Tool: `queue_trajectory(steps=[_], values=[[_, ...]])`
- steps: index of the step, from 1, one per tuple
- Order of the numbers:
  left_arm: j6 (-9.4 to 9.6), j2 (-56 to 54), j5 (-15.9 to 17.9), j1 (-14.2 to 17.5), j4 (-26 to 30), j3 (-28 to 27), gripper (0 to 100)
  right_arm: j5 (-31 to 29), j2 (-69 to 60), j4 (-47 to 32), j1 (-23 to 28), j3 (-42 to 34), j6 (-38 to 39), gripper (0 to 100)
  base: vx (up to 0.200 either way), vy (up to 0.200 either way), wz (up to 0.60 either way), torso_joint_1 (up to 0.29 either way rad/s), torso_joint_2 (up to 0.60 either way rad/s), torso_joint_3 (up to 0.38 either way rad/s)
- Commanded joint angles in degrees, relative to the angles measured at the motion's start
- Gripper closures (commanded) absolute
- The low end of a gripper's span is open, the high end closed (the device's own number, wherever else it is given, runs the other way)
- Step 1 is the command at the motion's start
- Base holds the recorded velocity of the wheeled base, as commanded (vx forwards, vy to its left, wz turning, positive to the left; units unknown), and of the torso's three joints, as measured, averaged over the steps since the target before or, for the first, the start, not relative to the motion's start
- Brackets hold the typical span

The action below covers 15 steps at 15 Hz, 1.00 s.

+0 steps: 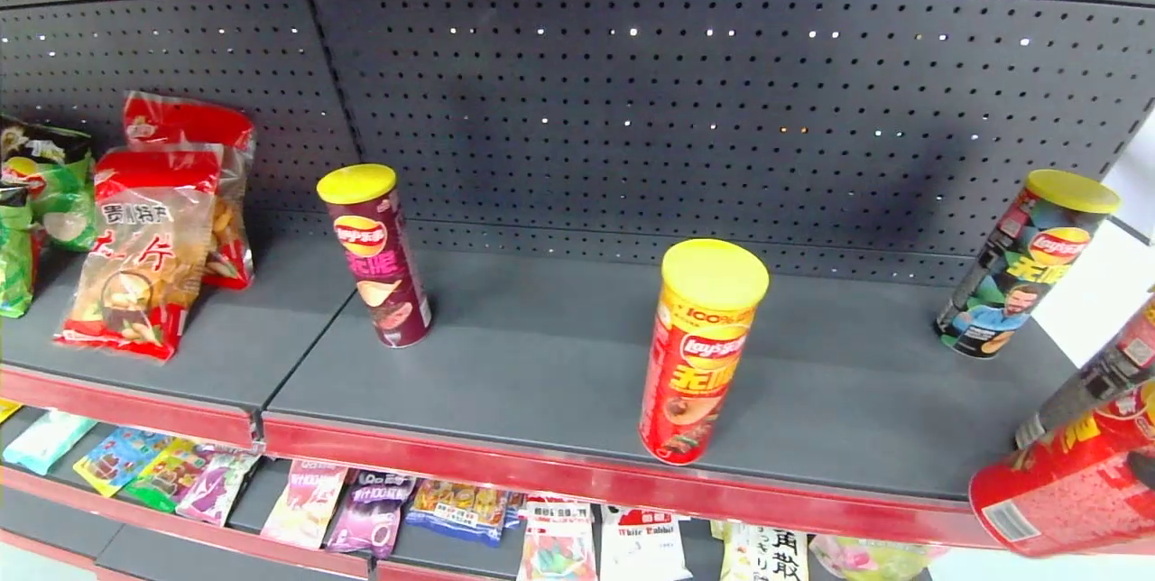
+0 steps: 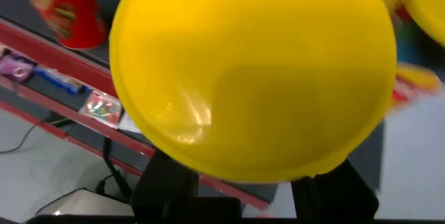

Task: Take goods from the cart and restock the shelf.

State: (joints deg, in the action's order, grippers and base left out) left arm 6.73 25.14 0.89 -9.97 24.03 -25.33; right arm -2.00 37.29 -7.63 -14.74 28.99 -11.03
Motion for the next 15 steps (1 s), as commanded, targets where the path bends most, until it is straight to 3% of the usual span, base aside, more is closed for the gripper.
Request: queue_trajectory(steps=[1,5,9,10,15], values=[[0.74,-3.8,0.1,0.0,0.0,2.4,0,2.9,2.3,-0.1,-0.4,3.6,-0.3,100,0.0,0.0,0.0,0.0,0.0,0.0],[0.65,-10.3,-0.7,0.0,-0.1,7.3,0,5.9,18.1,2.6,-2.5,11.3,0.0,100,0.0,0.0,0.0,0.0,0.0,0.0],[-0.58,-19.2,-0.5,0.0,0.4,9.8,0,5.7,35.5,22.1,-3.2,11.6,-0.4,100,0.0,0.0,0.0,0.0,0.0,0.0],[-2.6,-19.4,-1.0,0.0,-0.6,10.5,0,5.8,39.1,24.9,-4.9,13.1,0.0,100,0.0,0.0,0.0,0.0,0.0,0.0],[-3.3,-19.5,-1.9,0.0,-2.5,12.7,0,4.7,47.8,24.7,-7.7,20.8,-0.1,100,0.0,0.0,0.0,0.0,0.0,0.0]])
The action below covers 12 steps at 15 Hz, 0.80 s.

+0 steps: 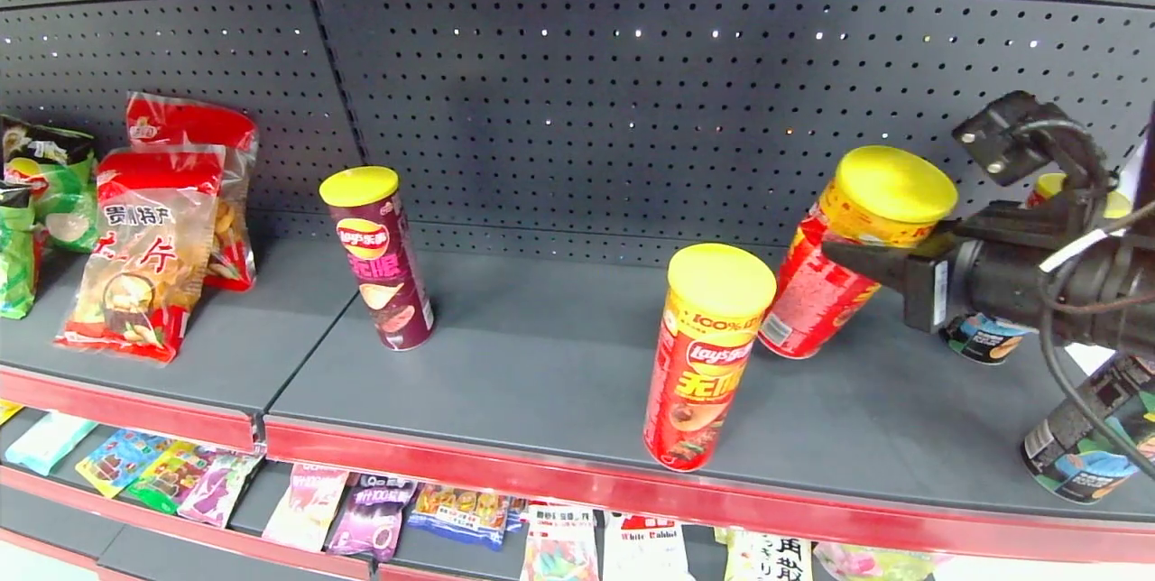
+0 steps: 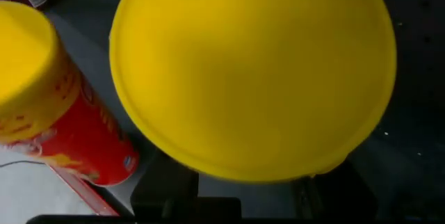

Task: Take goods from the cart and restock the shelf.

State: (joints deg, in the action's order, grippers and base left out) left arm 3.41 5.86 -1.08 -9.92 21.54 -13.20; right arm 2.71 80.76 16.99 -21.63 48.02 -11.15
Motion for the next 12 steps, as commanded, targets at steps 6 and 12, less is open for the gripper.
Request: queue_trajectory(steps=[6,12], values=[[0.19,-0.2,-0.4,0.0,-0.1,2.0,0,0.5,9.7,0.1,-1.0,5.4,0.0,100,0.0,0.0,0.0,0.0,0.0,0.0],[0.28,-0.2,-0.3,0.0,-0.2,2.0,0,0.6,13.0,0.1,-1.1,8.9,0.0,100,0.0,0.0,0.0,0.0,0.0,0.0]])
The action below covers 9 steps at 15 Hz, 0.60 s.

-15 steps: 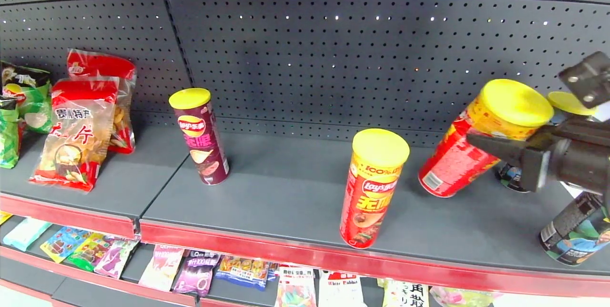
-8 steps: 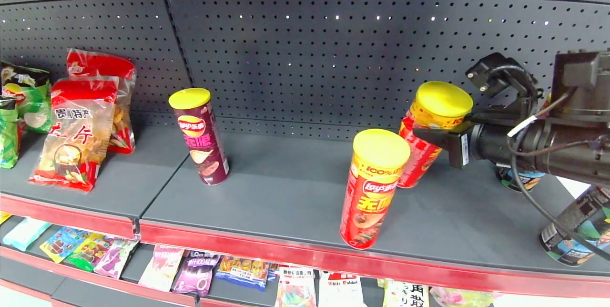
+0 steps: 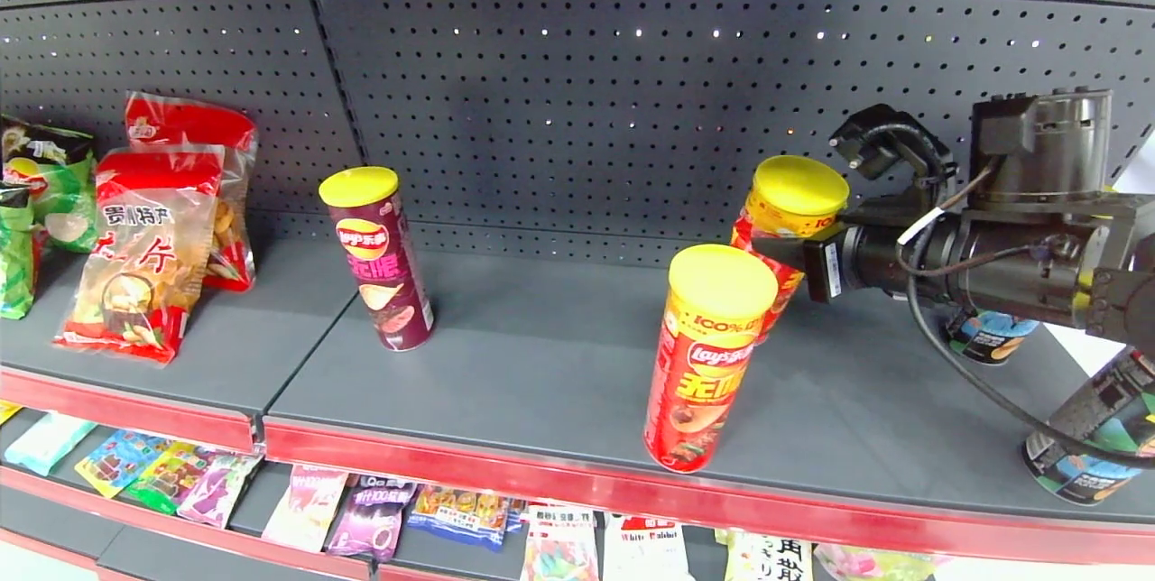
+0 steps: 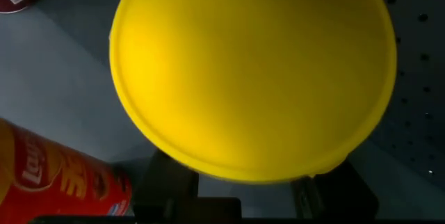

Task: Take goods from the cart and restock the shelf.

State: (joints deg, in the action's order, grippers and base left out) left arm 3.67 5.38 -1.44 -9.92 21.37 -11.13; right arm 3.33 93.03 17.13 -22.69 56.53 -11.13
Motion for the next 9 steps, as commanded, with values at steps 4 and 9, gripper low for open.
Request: queue_trajectory(steps=[4,9], values=[[0.02,0.2,0.0,0.0,0.0,0.0,0,0.0,2.4,-0.4,-3.7,2.1,2.8,100,0.0,0.0,0.0,0.0,0.0,0.0],[0.02,0.2,-0.1,0.0,0.0,0.0,0,-0.1,4.1,-0.6,-4.2,2.9,3.4,100,0.0,0.0,0.0,0.0,0.0,0.0]])
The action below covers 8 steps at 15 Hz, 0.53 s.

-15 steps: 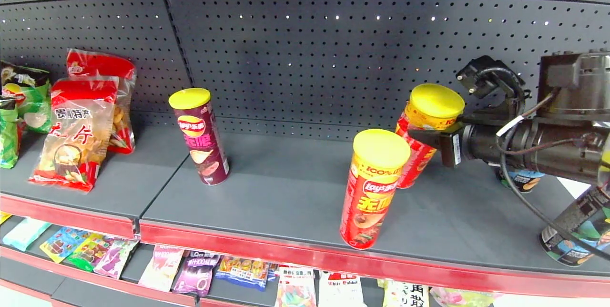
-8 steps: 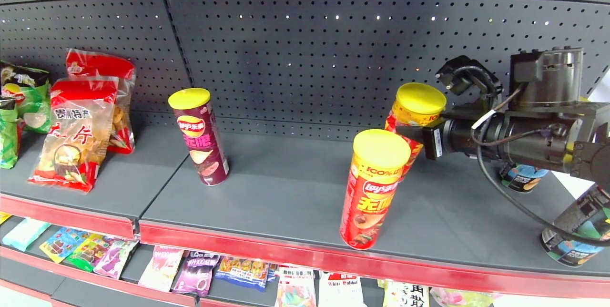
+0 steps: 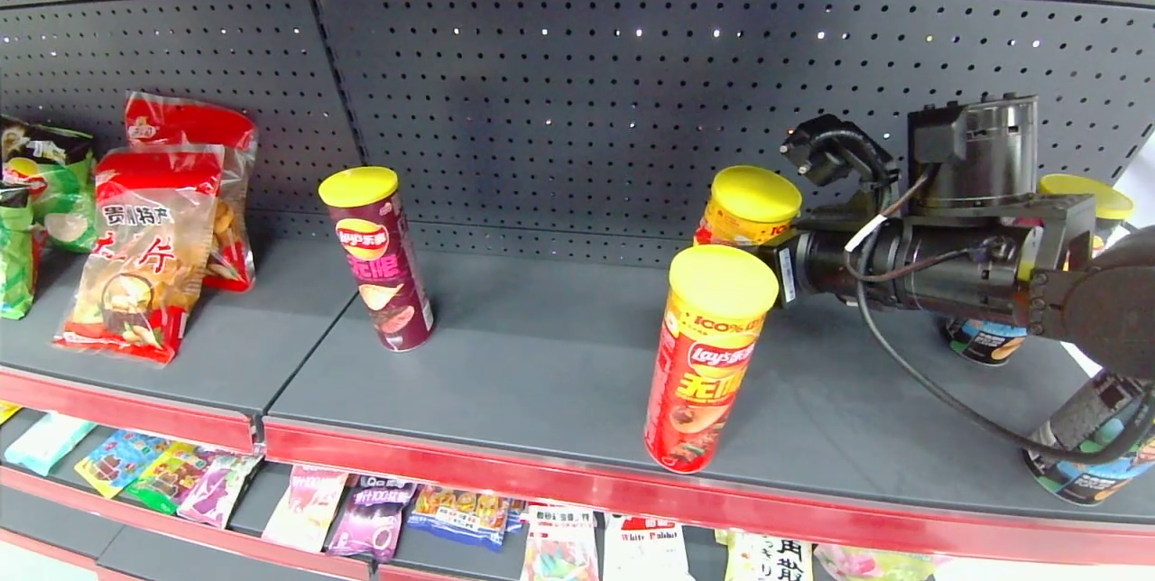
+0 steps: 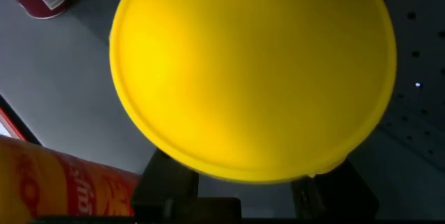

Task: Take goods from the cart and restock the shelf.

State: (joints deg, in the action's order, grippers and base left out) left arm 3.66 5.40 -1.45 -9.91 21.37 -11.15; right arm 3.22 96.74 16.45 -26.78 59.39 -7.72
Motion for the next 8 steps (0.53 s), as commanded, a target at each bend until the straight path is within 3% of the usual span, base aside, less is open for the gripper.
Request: queue_trajectory(steps=[1,8], values=[[-0.05,0.2,0.0,0.0,0.0,0.0,0,0.0,0.5,0.1,0.0,0.0,0.0,100,0.0,0.0,0.0,0.0,0.0,0.0],[-0.05,0.2,0.0,0.0,0.0,0.0,0,-0.4,2.9,0.3,0.6,1.9,0.2,100,0.0,0.0,0.0,0.0,0.0,0.0]])
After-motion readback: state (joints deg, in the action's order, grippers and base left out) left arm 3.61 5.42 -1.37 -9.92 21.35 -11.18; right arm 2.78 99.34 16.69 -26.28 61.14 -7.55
